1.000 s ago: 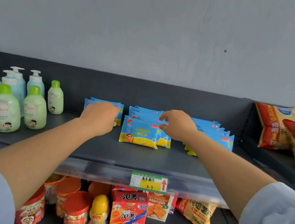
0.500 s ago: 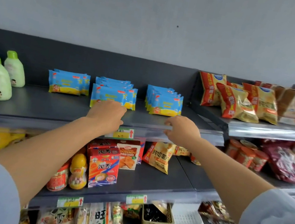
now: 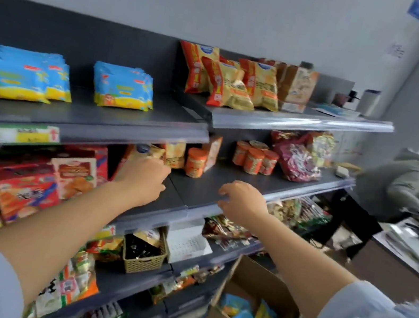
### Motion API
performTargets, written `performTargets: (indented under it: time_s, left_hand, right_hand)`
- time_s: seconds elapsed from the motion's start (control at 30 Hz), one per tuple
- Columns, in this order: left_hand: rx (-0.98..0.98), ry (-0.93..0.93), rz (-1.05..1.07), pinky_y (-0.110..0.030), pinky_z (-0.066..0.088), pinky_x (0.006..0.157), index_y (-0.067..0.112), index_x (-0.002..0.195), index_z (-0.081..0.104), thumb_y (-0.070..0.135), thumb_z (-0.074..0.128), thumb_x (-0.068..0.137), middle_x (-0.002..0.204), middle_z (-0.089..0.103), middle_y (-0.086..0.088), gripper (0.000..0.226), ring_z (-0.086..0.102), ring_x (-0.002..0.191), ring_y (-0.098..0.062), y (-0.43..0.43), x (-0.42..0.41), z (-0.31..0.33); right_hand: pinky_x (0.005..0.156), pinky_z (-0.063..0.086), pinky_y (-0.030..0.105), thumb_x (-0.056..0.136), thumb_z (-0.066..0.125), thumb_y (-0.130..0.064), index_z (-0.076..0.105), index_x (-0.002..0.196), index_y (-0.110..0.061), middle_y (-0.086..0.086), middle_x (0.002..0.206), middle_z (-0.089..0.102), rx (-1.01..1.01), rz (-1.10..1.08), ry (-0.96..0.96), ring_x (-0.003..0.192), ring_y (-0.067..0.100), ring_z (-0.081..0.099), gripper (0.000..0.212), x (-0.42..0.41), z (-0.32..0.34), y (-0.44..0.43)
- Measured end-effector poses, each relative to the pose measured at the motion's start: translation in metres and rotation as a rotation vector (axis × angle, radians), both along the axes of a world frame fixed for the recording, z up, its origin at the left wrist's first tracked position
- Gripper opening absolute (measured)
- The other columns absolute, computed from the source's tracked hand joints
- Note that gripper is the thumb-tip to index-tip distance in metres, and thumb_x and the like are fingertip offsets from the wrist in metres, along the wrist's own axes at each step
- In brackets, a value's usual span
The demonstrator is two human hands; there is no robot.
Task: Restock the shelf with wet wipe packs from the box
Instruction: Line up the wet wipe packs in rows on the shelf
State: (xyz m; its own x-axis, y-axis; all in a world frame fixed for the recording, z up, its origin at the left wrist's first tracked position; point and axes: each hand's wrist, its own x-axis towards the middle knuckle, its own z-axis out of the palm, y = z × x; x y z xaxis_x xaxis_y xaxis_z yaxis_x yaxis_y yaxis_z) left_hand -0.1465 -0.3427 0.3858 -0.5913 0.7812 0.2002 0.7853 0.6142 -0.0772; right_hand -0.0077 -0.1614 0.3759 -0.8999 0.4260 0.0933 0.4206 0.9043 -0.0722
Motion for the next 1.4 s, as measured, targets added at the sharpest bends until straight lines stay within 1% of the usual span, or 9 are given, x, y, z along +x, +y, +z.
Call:
performTargets:
  time_s: [0.23,0.37,0.43,0.53,0.7,0.9,1.03,1.2,1.4]
  left_hand:
    - [-0.079,-0.114,-0.078,-0.038,0.050,0.083,0.018,0.113,0.057,0.026,0.051,0.097,0.112,0.056,0.000,0.019,0.052,0.111,-0.021,0.096,0.069,-0.075]
    - [-0.136,-0.170,-0.109,-0.039,0.051,0.082,0.015,0.117,0.059,0.017,0.051,0.095,0.116,0.058,-0.002,0.023,0.055,0.109,-0.024,0.137,0.096,-0.119]
    - [-0.171,-0.209,-0.124,-0.038,0.051,0.079,0.016,0.116,0.059,0.020,0.051,0.095,0.116,0.058,-0.002,0.022,0.055,0.108,-0.024,0.154,0.105,-0.139]
    - [-0.211,-0.271,-0.156,-0.040,0.051,0.082,0.016,0.107,0.060,0.026,0.053,0.095,0.111,0.058,-0.002,0.017,0.056,0.107,-0.025,0.179,0.113,-0.168]
    - [-0.286,-0.356,-0.187,-0.042,0.051,0.083,0.019,0.110,0.060,0.023,0.052,0.094,0.112,0.057,-0.001,0.018,0.055,0.110,-0.026,0.222,0.115,-0.219]
    - [-0.382,-0.431,-0.260,-0.040,0.049,0.089,0.018,0.115,0.059,0.028,0.056,0.094,0.116,0.057,-0.002,0.023,0.053,0.114,-0.024,0.270,0.108,-0.278]
    - [-0.446,-0.474,-0.307,-0.040,0.050,0.090,0.019,0.120,0.058,0.025,0.055,0.093,0.119,0.057,-0.001,0.028,0.052,0.116,-0.023,0.295,0.105,-0.320]
    - [-0.544,-0.510,-0.339,-0.039,0.049,0.087,0.018,0.116,0.059,0.025,0.054,0.094,0.115,0.057,-0.001,0.023,0.051,0.114,-0.022,0.317,0.109,-0.373]
    - [-0.666,-0.548,-0.326,-0.037,0.046,0.088,0.017,0.118,0.058,0.030,0.058,0.093,0.116,0.056,-0.002,0.029,0.050,0.115,-0.023,0.343,0.112,-0.441]
  right_hand:
    - [0.084,0.053,0.039,0.089,0.054,-0.020,0.063,0.116,-0.020,0.003,0.117,0.062,-0.048,-0.081,-0.111,0.111,0.028,0.058,0.028,0.083,-0.070,0.077]
    - [0.084,0.053,0.040,0.090,0.054,-0.024,0.061,0.120,-0.021,0.003,0.120,0.062,-0.079,-0.132,-0.164,0.111,0.027,0.057,0.031,0.118,-0.110,0.111]
    - [0.087,0.053,0.040,0.091,0.054,-0.028,0.061,0.120,-0.020,0.003,0.120,0.061,-0.118,-0.153,-0.209,0.113,0.026,0.057,0.031,0.129,-0.129,0.125]
    - [0.089,0.051,0.039,0.090,0.056,-0.030,0.063,0.116,-0.019,0.005,0.117,0.061,-0.162,-0.180,-0.250,0.113,0.027,0.055,0.029,0.142,-0.157,0.143]
    - [0.089,0.050,0.036,0.089,0.058,-0.029,0.063,0.116,-0.019,0.006,0.118,0.060,-0.239,-0.239,-0.301,0.113,0.028,0.055,0.029,0.145,-0.203,0.172]
    - [0.089,0.050,0.038,0.091,0.052,-0.026,0.064,0.118,-0.018,0.007,0.119,0.059,-0.335,-0.295,-0.352,0.115,0.028,0.054,0.031,0.136,-0.259,0.205]
    - [0.086,0.049,0.038,0.091,0.052,-0.021,0.064,0.118,-0.016,0.008,0.117,0.059,-0.394,-0.331,-0.403,0.114,0.028,0.055,0.030,0.132,-0.301,0.224]
    - [0.089,0.049,0.037,0.090,0.056,-0.024,0.063,0.116,-0.016,0.009,0.118,0.058,-0.502,-0.358,-0.473,0.115,0.029,0.053,0.028,0.129,-0.359,0.237]
    - [0.091,0.051,0.038,0.090,0.059,-0.029,0.060,0.122,-0.017,0.008,0.120,0.059,-0.572,-0.323,-0.538,0.115,0.028,0.053,0.034,0.124,-0.430,0.254]
